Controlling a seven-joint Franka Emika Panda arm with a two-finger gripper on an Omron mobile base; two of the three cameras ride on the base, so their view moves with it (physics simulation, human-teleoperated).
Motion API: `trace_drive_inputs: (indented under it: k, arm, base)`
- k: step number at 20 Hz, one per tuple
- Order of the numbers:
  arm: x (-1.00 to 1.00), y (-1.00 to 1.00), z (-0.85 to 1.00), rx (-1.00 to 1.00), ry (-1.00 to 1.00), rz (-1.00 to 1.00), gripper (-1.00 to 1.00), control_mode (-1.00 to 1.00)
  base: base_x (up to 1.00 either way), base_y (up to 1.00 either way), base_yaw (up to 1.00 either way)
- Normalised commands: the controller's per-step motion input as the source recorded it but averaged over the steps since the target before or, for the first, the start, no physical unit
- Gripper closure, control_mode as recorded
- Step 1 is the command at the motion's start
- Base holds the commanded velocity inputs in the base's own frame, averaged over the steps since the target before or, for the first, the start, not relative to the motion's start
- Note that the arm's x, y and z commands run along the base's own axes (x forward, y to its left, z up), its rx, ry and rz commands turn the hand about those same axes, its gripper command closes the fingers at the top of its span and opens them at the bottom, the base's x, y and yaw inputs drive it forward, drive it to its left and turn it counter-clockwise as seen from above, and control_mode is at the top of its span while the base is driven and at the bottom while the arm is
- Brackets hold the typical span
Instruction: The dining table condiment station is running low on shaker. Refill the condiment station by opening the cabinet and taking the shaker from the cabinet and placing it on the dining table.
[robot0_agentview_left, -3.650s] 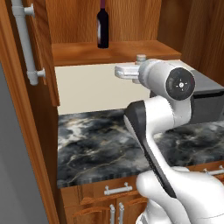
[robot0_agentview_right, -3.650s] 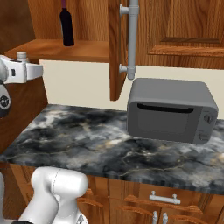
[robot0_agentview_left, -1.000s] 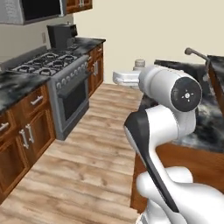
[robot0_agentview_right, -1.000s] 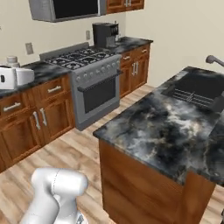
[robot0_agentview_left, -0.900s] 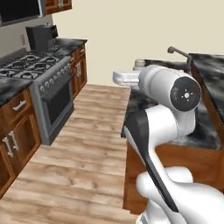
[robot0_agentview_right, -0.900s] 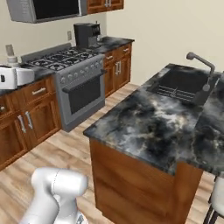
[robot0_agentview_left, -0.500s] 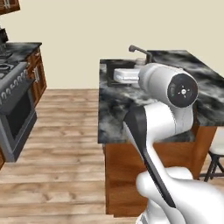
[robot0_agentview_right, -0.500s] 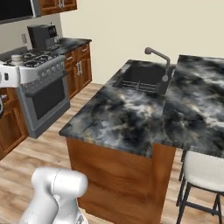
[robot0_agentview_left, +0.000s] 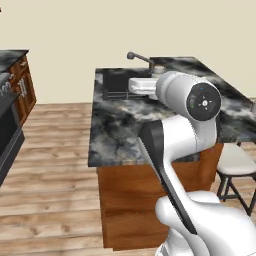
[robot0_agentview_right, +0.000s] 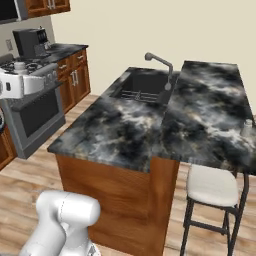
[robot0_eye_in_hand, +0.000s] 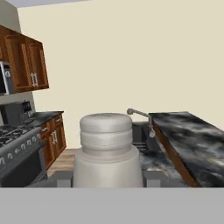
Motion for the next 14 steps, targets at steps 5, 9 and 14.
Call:
trace_drive_inputs:
  k: [5, 9, 14]
  arm:
    - [0.0, 0.0, 0.0, 0.0, 0.0, 0.0, 1.0, 1.0]
    - [0.0, 0.0, 0.0, 0.0, 0.0, 0.0, 1.0, 1.0]
    - [0.0, 0.0, 0.0, 0.0, 0.0, 0.0, 1.0, 1.0]
  base:
    - [-0.47, -1.0, -0.11]
    - [-0.46, -1.0, -0.08]
    - [-0.25, -1.0, -0.07]
